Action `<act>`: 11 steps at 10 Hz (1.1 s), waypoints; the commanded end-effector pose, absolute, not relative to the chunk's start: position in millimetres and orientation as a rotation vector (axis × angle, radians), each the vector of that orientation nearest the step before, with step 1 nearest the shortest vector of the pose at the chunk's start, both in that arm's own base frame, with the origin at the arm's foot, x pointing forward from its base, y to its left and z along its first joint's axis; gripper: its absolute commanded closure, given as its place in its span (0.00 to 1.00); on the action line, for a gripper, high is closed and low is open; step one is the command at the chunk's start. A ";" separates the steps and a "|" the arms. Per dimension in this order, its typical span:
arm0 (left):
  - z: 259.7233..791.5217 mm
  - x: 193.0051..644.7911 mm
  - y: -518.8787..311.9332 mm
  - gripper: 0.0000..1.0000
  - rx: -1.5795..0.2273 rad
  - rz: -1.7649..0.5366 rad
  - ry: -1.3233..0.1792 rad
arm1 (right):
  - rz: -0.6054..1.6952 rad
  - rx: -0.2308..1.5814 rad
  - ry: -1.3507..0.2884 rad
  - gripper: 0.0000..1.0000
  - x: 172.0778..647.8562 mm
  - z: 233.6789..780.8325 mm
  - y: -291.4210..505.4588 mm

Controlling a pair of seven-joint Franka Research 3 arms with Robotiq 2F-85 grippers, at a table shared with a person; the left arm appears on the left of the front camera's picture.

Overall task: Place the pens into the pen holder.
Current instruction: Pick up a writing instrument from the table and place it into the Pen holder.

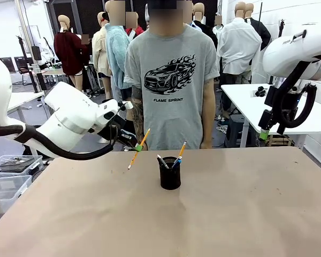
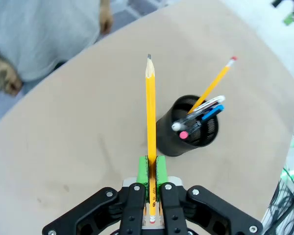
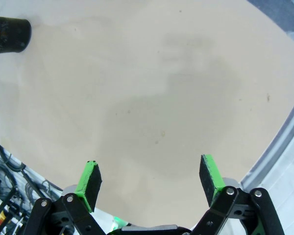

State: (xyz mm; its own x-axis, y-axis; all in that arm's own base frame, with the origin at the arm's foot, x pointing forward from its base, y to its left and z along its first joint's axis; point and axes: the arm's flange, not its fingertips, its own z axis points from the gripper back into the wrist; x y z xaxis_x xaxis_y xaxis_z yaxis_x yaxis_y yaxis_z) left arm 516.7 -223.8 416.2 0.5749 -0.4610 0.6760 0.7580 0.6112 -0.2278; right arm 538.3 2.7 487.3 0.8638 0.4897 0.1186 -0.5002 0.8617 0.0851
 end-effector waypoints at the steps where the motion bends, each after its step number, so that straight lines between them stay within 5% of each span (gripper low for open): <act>1: 393.0 513.0 -185.1 1.00 -0.609 -0.853 -0.682 | 0.520 0.111 -0.103 0.00 539.4 487.2 3.0; 5: 406.5 523.1 -193.6 1.00 -0.572 -0.824 -0.672 | 0.520 0.111 -0.103 0.00 539.4 487.2 3.0; 11: 426.8 524.7 -210.7 1.00 -0.926 -0.962 -0.893 | 0.520 0.111 -0.103 0.00 539.4 487.2 3.0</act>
